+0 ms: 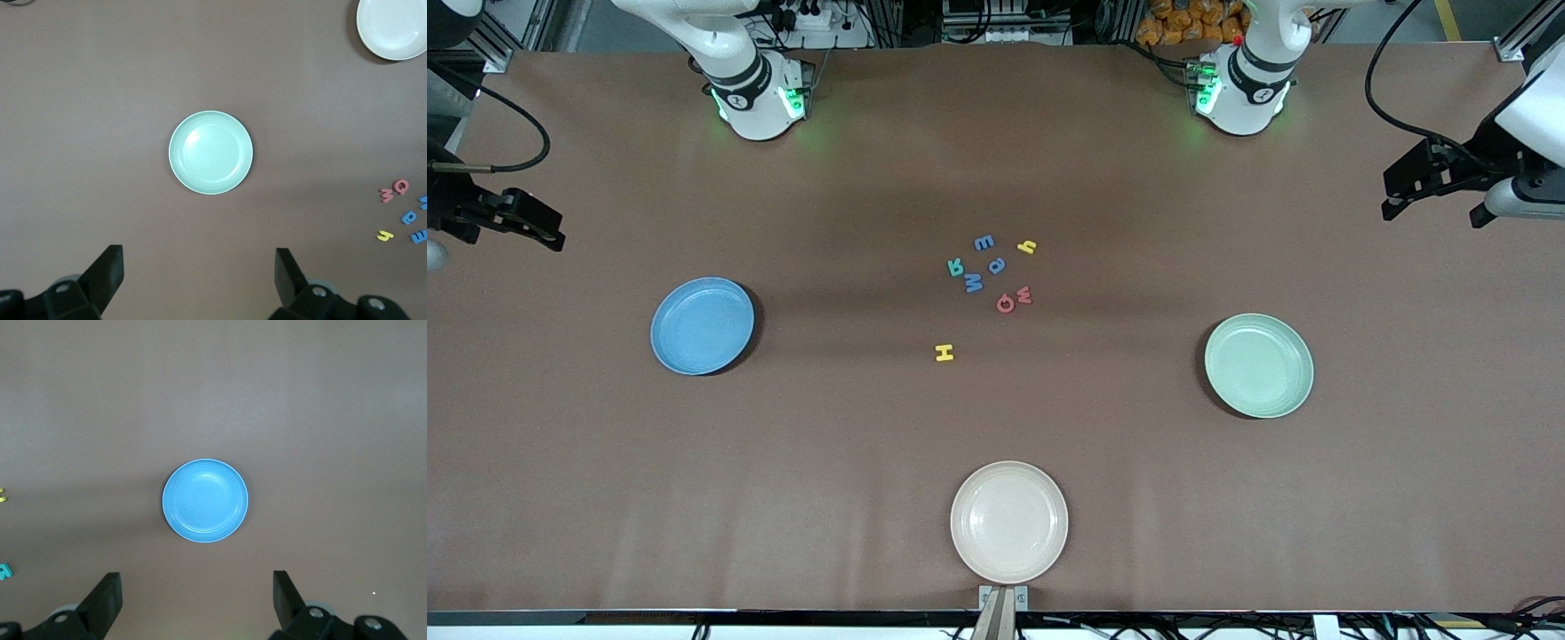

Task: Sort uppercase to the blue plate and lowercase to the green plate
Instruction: 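Move the left gripper from rest toward the foam letter pile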

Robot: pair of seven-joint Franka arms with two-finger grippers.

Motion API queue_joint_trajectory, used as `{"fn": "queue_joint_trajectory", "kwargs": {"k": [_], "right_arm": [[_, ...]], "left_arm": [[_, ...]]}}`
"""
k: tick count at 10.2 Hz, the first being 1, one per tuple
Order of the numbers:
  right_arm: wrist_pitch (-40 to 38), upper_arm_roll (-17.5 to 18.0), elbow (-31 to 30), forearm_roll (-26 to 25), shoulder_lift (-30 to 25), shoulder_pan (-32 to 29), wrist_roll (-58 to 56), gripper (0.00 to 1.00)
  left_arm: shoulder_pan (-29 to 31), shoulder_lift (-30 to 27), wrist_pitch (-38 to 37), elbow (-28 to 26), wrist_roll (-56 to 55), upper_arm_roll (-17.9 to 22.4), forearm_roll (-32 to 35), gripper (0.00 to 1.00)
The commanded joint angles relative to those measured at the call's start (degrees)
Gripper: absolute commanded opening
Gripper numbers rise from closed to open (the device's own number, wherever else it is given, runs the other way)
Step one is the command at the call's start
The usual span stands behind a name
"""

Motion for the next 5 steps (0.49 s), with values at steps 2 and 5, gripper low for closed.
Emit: {"fn": "queue_joint_trajectory", "kwargs": {"k": [2,5], "right_arm": [[-0.6,0.3,1.2,1.0,0.6,-0.8,-1.1,1.00],[-0.6,0.3,1.2,1.1,0.6,-0.8,-1.1,1.00]], "left_arm": [[0.3,0.7,-1.6,1.5,1.6,-0.2,-1.2,1.00],[0.0,0.8,-1.6,0.8,0.6,0.0,-0.9,1.00]]}}
